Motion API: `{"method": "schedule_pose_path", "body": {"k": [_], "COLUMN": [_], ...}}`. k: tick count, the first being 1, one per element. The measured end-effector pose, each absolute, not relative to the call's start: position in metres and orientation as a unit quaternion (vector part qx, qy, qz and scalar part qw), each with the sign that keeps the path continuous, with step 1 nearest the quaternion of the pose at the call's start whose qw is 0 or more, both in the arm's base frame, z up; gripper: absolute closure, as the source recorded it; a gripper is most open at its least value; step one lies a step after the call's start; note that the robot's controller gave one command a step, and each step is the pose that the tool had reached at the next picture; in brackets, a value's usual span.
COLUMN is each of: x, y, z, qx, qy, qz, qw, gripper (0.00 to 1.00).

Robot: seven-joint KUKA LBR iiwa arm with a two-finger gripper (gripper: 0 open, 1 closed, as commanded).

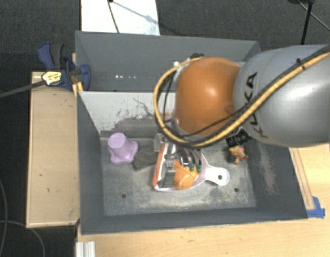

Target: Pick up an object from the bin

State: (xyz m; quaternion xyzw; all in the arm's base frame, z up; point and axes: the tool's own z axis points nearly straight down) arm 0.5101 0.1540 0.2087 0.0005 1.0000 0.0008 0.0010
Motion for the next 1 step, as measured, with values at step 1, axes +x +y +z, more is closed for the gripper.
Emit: {"method": "schedule_pose_path", "body": {"k": [1], "x": [0.5160], "y": [0.1103], "z": [0.1713], "qx": [-0.012], "qy": [1.000], "qz": [0.002], "qw": [0.004], "gripper": [0.00]}}
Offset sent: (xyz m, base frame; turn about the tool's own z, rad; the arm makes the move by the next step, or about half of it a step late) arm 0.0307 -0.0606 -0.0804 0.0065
